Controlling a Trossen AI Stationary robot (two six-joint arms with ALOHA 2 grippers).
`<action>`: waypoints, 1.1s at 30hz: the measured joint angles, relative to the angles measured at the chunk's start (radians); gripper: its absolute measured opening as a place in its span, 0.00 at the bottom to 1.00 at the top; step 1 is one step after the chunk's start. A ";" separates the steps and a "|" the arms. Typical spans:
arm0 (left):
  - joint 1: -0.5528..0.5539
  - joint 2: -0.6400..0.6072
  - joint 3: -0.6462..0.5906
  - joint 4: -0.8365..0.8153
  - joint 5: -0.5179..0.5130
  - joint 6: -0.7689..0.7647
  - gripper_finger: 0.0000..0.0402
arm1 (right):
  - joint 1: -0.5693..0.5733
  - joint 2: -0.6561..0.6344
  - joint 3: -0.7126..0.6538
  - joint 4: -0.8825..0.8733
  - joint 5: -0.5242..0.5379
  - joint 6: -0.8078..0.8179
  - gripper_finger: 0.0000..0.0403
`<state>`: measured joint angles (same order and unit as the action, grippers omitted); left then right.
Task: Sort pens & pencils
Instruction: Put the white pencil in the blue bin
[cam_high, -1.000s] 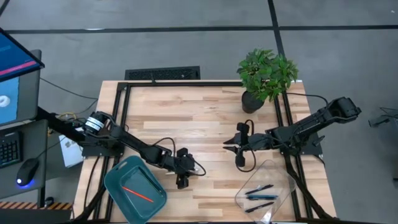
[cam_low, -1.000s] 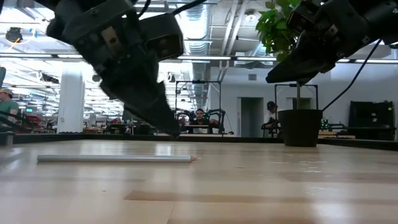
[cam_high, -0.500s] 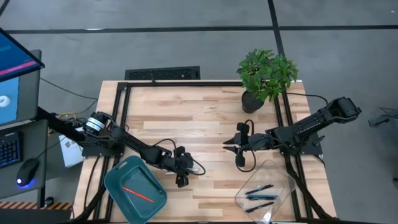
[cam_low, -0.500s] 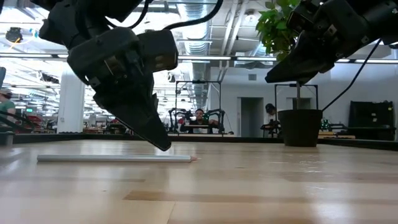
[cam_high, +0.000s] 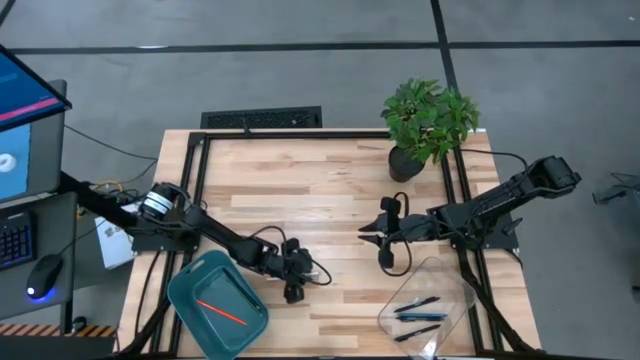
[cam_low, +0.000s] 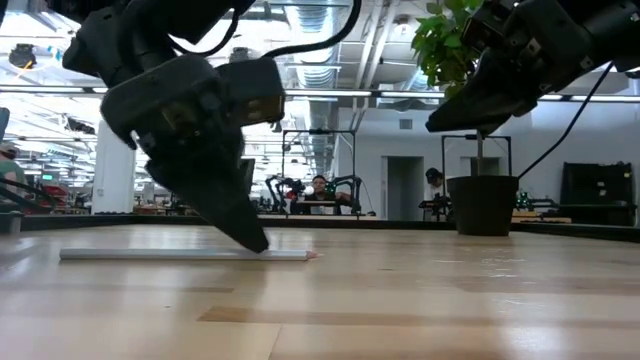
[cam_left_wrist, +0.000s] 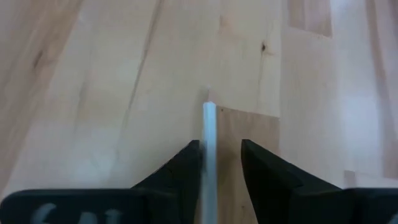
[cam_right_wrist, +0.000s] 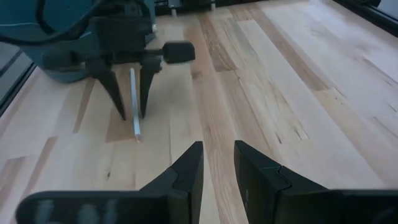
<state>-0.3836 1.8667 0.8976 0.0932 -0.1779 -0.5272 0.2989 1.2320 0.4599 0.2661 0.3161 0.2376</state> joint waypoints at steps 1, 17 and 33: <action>0.000 0.003 0.000 -0.001 0.004 0.002 0.28 | 0.000 0.000 0.000 0.002 0.000 0.000 0.28; -0.007 0.030 0.009 0.029 -0.029 0.017 0.28 | 0.000 0.000 0.000 0.006 0.000 -0.001 0.28; -0.018 0.066 0.009 0.082 -0.070 0.011 0.28 | 0.000 0.000 0.000 0.011 0.000 0.000 0.28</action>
<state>-0.4014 1.9324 0.9062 0.1757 -0.2477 -0.5167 0.2985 1.2320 0.4603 0.2774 0.3164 0.2375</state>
